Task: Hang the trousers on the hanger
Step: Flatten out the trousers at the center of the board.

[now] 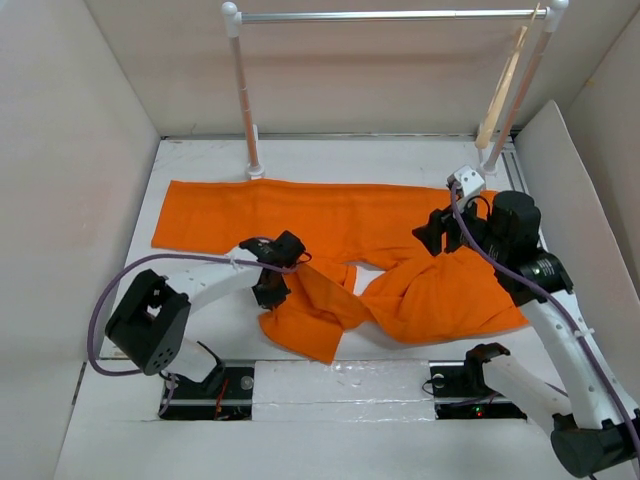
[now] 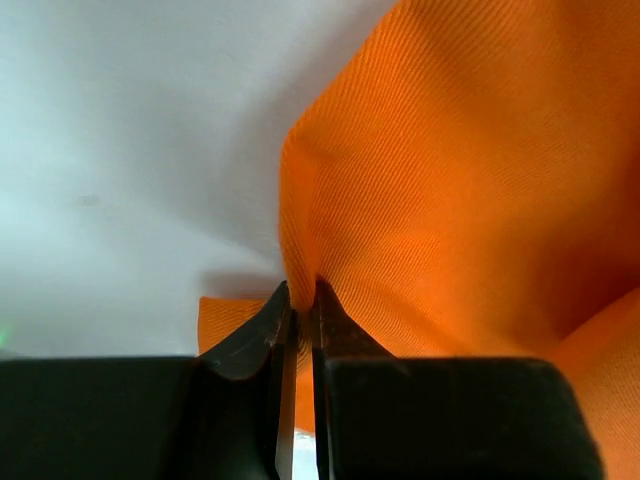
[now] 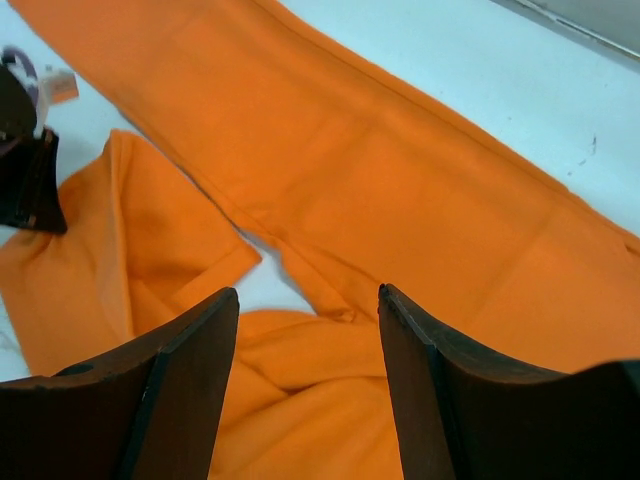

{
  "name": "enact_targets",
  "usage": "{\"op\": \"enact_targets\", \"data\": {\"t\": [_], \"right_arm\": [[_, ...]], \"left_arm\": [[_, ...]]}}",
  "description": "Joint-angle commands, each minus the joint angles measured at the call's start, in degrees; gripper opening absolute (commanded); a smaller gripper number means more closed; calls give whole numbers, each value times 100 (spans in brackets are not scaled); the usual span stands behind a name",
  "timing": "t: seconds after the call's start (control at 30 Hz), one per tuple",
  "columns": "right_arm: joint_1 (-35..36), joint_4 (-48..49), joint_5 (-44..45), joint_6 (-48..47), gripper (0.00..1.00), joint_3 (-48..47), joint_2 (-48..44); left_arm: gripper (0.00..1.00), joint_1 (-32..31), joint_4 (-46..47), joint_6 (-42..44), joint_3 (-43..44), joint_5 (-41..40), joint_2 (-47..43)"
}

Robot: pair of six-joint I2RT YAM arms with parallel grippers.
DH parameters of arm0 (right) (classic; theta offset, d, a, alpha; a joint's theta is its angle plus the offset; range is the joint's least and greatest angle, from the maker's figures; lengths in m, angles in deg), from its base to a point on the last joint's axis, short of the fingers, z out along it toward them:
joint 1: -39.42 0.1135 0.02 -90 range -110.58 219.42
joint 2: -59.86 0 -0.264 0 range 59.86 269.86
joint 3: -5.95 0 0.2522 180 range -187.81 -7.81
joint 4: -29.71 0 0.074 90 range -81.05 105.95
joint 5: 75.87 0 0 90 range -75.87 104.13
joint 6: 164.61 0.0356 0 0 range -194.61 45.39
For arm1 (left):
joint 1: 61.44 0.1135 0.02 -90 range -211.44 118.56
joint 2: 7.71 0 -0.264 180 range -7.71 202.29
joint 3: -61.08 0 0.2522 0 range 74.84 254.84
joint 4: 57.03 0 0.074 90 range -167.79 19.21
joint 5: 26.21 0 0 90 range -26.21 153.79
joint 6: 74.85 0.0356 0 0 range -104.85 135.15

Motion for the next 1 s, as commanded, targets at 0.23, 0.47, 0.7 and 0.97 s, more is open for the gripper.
{"op": "enact_targets", "data": {"t": [0.23,0.47,0.7,0.97], "right_arm": [[-150,-27,141,2,63,1157,-284],[-274,-238,18,-148,63,1633,-302],[-266,-378,-307,-165,63,1774,-258],[-213,-309,-509,-279,62,1634,181]], "left_arm": [[0,-42,-2680,824,4583,-3200,-458],[0,80,-2680,-641,2337,-3148,-2451],[53,924,-2680,-1891,664,-2893,-4998],[91,1030,-2671,-1515,1402,-3499,-4679]]}}
